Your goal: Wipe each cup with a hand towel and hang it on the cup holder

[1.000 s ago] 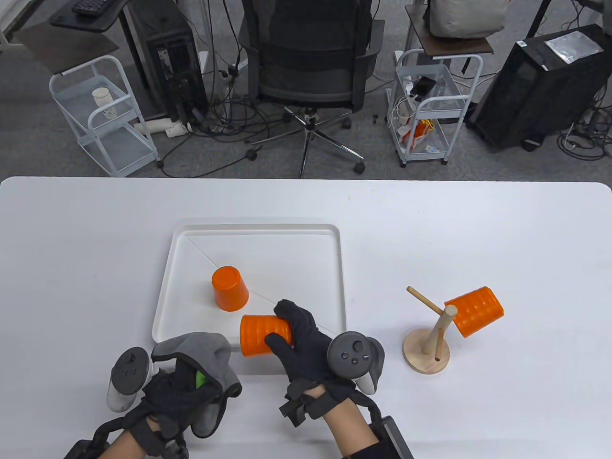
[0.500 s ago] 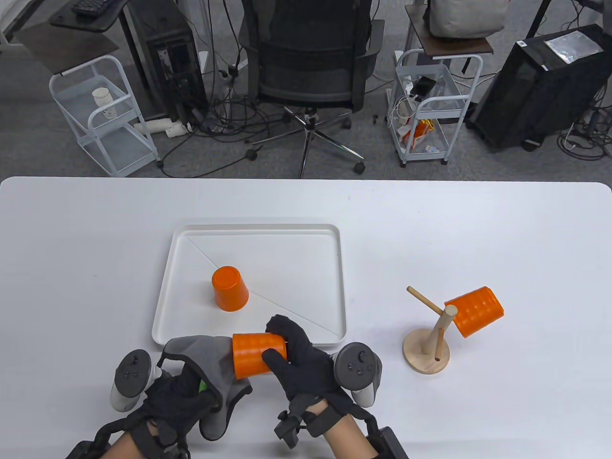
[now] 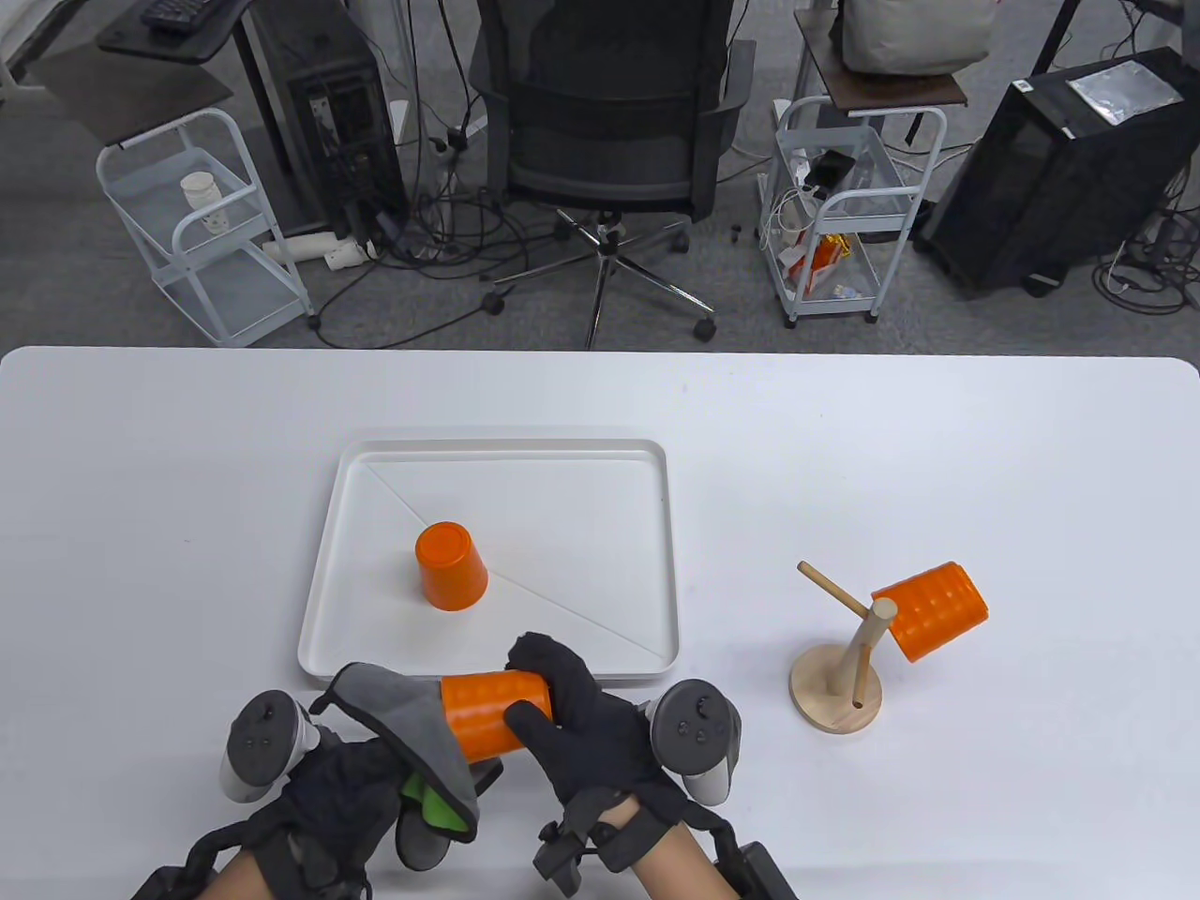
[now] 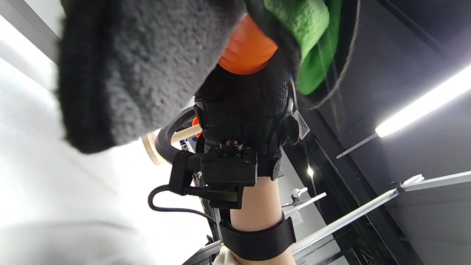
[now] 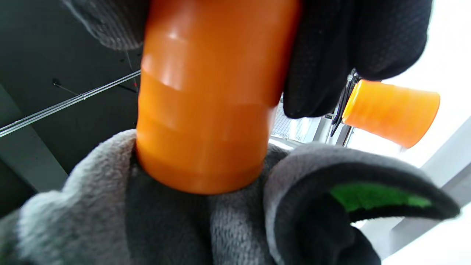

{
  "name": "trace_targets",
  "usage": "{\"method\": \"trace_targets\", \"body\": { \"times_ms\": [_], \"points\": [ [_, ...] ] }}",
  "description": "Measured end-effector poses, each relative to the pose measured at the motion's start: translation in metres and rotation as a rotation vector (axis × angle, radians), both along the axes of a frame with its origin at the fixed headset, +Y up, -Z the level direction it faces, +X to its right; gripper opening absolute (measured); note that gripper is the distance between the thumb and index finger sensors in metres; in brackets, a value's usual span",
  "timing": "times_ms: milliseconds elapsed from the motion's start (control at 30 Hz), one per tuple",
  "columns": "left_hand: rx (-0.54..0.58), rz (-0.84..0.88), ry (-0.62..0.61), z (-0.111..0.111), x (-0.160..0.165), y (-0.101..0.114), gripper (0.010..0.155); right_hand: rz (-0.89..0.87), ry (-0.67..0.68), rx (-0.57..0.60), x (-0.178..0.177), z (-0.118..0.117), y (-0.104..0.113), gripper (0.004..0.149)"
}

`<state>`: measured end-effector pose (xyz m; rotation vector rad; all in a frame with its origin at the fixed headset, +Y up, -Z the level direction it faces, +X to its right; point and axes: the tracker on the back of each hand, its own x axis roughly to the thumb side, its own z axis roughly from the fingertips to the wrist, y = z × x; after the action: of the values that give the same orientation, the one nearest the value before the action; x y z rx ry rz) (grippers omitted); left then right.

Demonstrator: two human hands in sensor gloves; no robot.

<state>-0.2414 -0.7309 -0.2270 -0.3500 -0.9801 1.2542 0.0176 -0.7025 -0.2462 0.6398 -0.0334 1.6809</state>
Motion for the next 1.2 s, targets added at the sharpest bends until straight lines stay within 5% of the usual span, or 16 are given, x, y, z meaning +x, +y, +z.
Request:
{"method": "trace_targets", "body": {
  "times_ms": [533, 1067, 1200],
  "points": [
    [0.092, -0.120, -0.019, -0.001, -0.001, 0.006, 0.087, 0.081, 0.035, 0.037, -0.025, 0.017, -0.003, 0.075],
    [-0.258, 0.072, -0.234, -0.016, 0.001, -0.019, 0.096, 0.181, 0.051, 0.175, -0.034, 0.023, -0.003, 0.074],
    [-0.244, 0.036, -0.195, -0.017, 0.000, -0.017, 0.093, 0.178, 0.051, 0.153, -0.034, 0.023, -0.004, 0.076]
  ]
}}
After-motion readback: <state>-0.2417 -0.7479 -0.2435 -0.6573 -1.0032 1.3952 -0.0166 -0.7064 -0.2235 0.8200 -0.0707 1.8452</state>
